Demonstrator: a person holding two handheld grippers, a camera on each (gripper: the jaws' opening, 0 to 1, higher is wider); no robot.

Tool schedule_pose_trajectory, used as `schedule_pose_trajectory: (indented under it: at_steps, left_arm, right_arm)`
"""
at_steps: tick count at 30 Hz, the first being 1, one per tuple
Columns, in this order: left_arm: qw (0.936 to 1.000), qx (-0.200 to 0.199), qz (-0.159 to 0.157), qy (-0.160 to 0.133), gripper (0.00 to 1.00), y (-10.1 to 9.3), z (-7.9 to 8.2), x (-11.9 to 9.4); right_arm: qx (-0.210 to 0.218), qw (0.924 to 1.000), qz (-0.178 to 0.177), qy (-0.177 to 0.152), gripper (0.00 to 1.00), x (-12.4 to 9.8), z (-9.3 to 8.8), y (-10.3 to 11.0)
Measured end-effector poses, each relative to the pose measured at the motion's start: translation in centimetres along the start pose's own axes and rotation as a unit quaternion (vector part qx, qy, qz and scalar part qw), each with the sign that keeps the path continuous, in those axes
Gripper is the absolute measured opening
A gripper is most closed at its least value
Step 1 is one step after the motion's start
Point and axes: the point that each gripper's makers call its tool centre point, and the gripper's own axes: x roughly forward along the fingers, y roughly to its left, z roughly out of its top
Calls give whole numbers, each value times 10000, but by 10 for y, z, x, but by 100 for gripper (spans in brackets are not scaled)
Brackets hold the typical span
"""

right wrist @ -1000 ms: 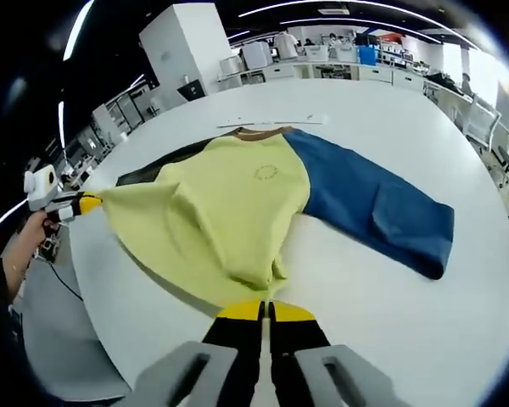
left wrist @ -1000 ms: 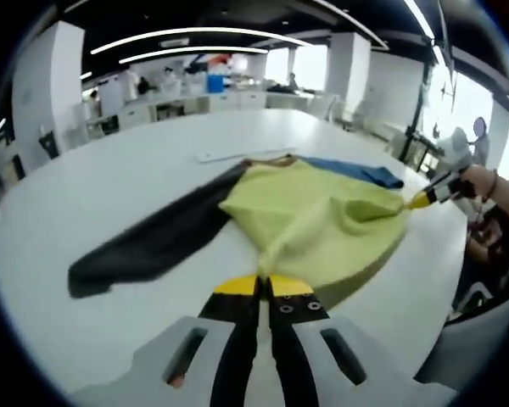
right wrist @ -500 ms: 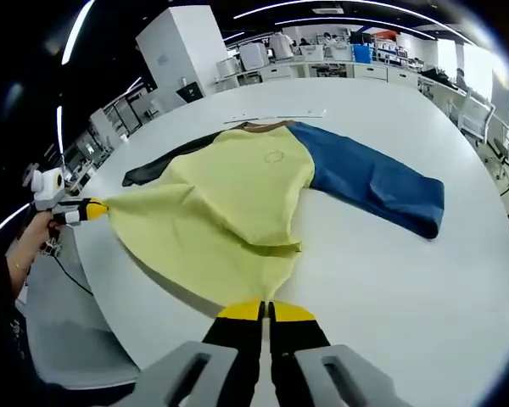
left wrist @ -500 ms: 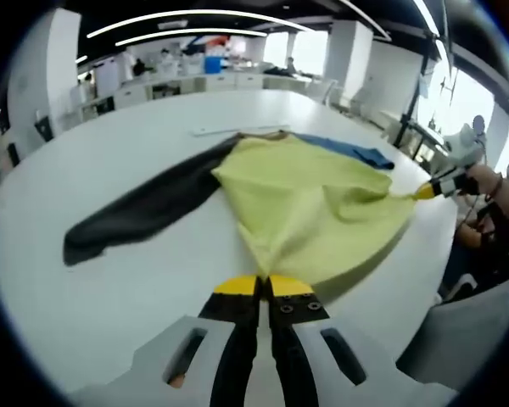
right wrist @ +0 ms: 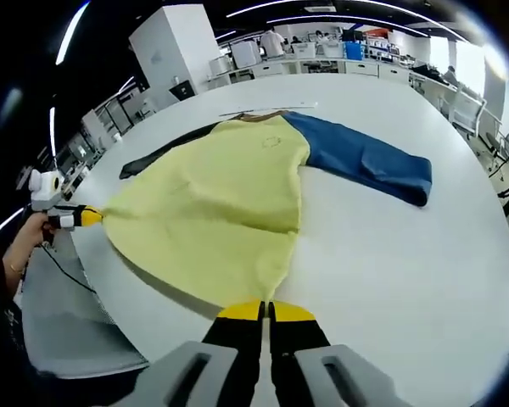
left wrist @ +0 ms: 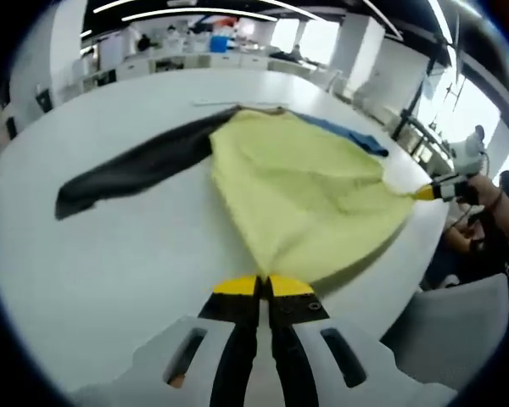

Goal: Fold the garment on the visible template until the final outline fits inside the template.

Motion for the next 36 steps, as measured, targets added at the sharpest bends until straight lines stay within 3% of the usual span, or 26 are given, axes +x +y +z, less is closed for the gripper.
schedule_pose_trajectory:
  at_steps: [12,26,36]
  left_arm:
    - [9994,-30,-104,326,0,-9,-25,1]
    - [9973,-166,-208,680,0,-24,-54,3]
    - [9966,-252,-133,775,0,-25,-62,2]
  right_arm:
    - [-4,9996,-272,68,0,-4,-30,-3]
    - [-139,9980,-608,139,0,-4,-43,-14]
    - [-111,9976,-665,169,0,-6,-48,-15]
